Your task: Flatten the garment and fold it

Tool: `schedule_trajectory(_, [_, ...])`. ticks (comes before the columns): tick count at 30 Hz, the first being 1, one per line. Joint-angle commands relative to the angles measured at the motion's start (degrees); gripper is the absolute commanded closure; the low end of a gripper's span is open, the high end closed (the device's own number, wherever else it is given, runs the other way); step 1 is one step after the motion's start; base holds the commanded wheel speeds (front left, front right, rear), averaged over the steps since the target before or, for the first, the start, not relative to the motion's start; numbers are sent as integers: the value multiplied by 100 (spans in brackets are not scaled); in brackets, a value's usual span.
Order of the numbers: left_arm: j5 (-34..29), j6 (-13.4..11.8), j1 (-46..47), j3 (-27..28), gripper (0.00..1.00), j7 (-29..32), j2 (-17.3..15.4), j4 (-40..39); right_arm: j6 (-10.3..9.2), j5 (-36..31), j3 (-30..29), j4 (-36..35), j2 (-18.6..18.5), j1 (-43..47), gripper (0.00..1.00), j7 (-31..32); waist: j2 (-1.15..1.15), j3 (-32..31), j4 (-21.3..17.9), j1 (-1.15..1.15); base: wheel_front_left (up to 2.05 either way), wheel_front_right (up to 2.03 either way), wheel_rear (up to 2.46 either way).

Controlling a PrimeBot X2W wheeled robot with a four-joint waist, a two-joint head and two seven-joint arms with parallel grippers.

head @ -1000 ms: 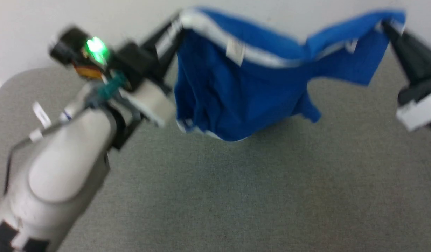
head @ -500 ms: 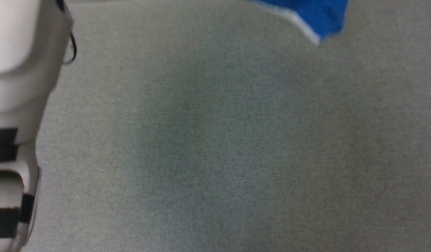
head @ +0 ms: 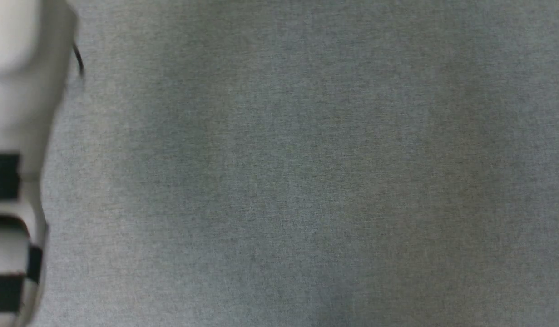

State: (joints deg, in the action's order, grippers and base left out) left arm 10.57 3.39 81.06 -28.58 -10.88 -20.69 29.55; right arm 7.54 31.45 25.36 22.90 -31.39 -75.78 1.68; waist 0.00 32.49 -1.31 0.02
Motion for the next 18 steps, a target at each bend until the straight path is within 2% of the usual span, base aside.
schedule_trajectory(1, [9, -66, -270, -15, 100, -77, -76, 30, -5, 51, 90, 1, -37, 232, 100, -94, 0, -98, -43, -2, 0, 0, 0])
schedule_trajectory(5, [78, -252, -1453, -83, 100, -296, -221, -94, -5, 218, 528, -183, -226, 1177, 100, -458, 0, -425, -31, -2, 0, 0, 0])
schedule_trajectory(10, [213, -549, -3201, -198, 100, -387, -325, -605, -5, 439, 998, -726, -617, 2710, 100, -608, 0, -1008, 29, -2, 0, 0, 0])
schedule_trajectory(13, [304, -686, -4223, -277, 100, -398, -453, -928, -5, 570, 1101, -1069, -777, 3547, 100, -588, 0, -1385, 11, -2, 0, 0, 0])
schedule_trajectory(18, [486, -827, -5587, -416, 100, -396, -665, -1321, -5, 629, 948, -1506, -1012, 4819, 100, -405, 0, -1959, 52, -2, 0, 0, 0])
